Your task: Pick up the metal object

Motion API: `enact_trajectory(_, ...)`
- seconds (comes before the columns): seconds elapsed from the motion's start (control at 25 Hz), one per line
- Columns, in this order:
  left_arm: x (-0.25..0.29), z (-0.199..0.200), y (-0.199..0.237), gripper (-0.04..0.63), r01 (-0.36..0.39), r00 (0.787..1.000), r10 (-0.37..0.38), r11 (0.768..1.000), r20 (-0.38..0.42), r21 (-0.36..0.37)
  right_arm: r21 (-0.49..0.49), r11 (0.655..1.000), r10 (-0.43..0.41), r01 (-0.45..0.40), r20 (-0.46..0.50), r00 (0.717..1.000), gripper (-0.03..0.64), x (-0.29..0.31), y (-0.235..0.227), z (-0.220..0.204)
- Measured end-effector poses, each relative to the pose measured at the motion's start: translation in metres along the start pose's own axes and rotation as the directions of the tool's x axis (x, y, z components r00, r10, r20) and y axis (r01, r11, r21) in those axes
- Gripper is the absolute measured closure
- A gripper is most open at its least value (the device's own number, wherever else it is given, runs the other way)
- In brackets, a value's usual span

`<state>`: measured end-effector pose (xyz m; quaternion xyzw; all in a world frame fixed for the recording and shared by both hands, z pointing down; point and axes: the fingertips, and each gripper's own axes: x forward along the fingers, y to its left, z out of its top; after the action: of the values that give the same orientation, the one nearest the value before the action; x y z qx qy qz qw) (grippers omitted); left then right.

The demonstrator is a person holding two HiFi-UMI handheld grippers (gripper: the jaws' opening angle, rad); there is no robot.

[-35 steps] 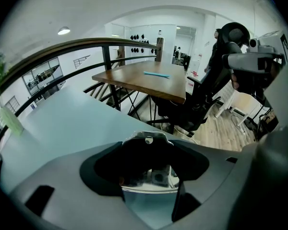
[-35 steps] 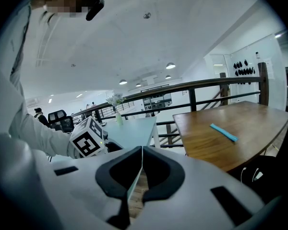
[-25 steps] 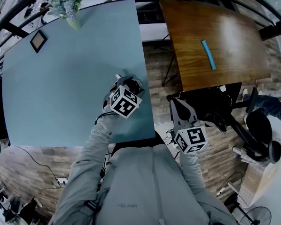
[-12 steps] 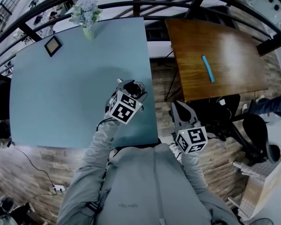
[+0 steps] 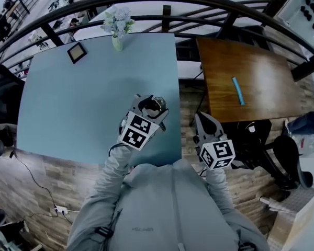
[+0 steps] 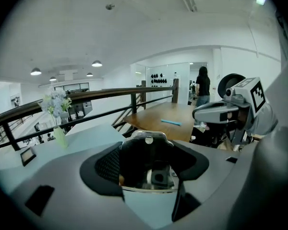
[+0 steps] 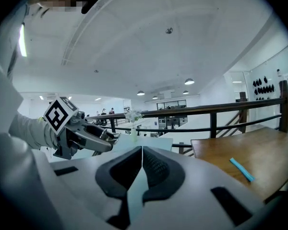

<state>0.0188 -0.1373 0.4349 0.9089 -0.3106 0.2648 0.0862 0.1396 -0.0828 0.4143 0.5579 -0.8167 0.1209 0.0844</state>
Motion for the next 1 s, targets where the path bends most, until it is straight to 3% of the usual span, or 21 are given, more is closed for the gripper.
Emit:
enact_trajectory(0.24,-0.043,0.014,0.012,0.284,-0.087,0.990,0.094,0.994,0.106,-0.064,-0.037,0.998,0.054,-0.053,0.017,0.998,0.592,0.010,0.014,0.011)
enact_trajectory(0.56,-0.083,0.011,0.018,0.284,-0.158,0.952,0.207,0.964,0.226,-0.215,-0.067,0.994,0.094,-0.092,0.025,0.995,0.592,0.016,0.023,0.022)
enact_trajectory(1.0,-0.110,-0.016,0.023,0.284,-0.196,0.923,0.286,0.925,0.257,-0.324,-0.094,0.993,0.070,-0.068,0.015,0.997,0.594,0.009,0.017,0.022)
